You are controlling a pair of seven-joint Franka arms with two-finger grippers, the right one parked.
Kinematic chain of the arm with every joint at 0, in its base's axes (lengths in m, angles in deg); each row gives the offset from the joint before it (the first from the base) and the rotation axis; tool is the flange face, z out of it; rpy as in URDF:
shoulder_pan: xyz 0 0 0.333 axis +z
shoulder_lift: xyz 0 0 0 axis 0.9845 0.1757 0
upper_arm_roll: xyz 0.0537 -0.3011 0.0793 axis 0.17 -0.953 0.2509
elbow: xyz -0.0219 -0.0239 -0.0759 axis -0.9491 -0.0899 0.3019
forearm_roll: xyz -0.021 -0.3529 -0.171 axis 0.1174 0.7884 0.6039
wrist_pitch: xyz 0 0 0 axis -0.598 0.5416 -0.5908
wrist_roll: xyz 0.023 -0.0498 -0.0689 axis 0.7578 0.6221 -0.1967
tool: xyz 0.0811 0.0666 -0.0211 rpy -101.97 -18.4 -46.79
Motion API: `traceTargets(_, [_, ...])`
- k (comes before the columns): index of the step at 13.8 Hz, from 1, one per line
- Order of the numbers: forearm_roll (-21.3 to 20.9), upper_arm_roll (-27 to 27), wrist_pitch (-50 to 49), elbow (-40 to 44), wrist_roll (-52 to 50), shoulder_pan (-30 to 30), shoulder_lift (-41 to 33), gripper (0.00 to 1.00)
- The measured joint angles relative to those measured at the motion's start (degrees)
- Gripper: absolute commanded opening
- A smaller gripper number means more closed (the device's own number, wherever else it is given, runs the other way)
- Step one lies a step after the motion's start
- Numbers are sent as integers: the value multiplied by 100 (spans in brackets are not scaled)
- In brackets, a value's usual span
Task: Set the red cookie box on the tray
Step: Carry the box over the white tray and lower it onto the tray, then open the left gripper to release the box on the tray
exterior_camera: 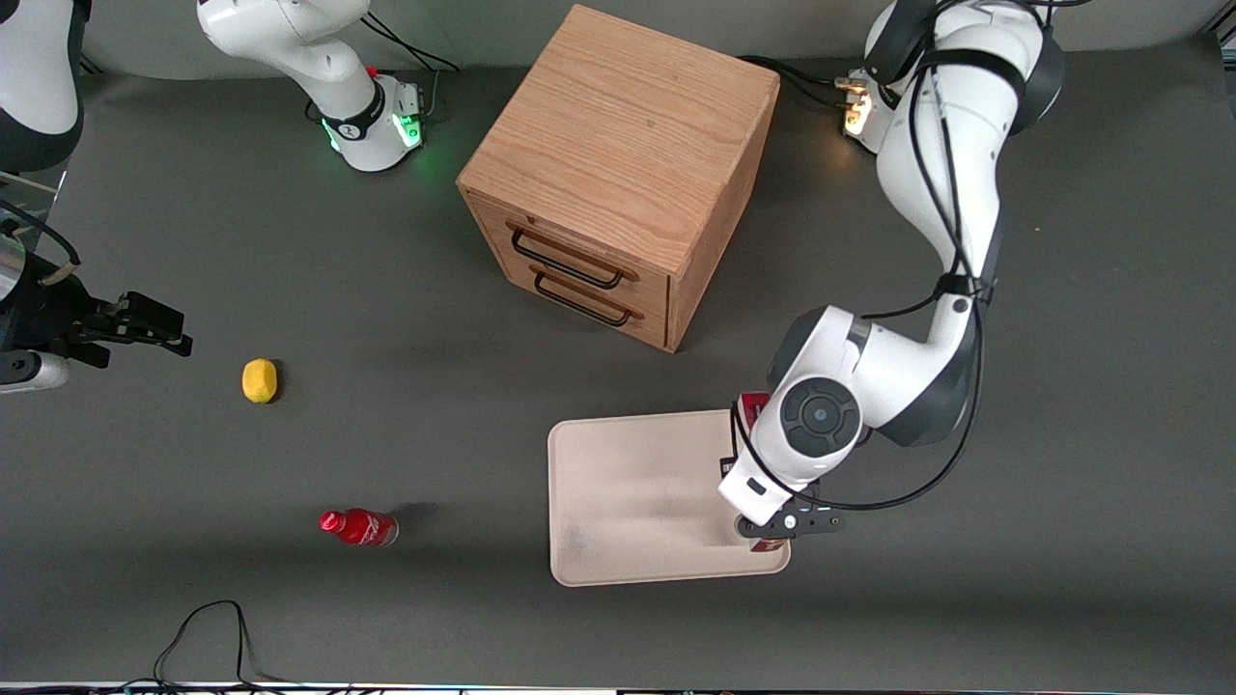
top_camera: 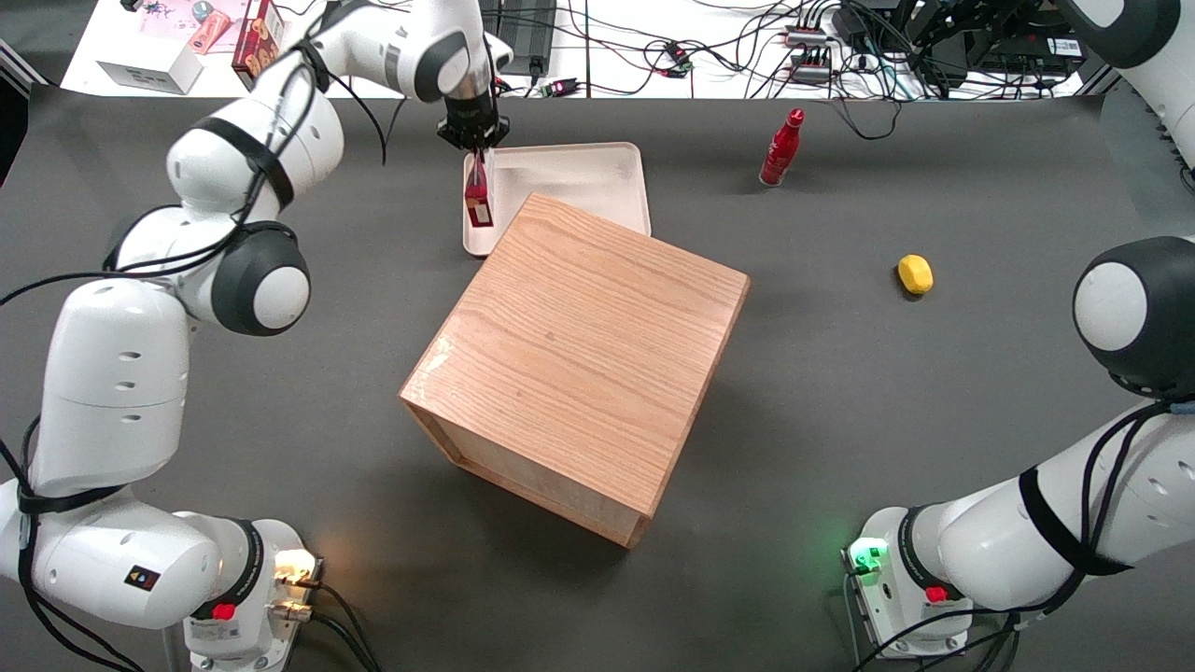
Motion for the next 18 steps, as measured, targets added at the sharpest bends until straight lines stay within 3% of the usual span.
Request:
traceTargets(5, [-134,-1,592,-337,0,24,243,1])
traceTargets(7, [-161,-2,592,-337,0,24,235,99])
traceTargets(18, [-341,-4,187,-283,-37,33,-13,100])
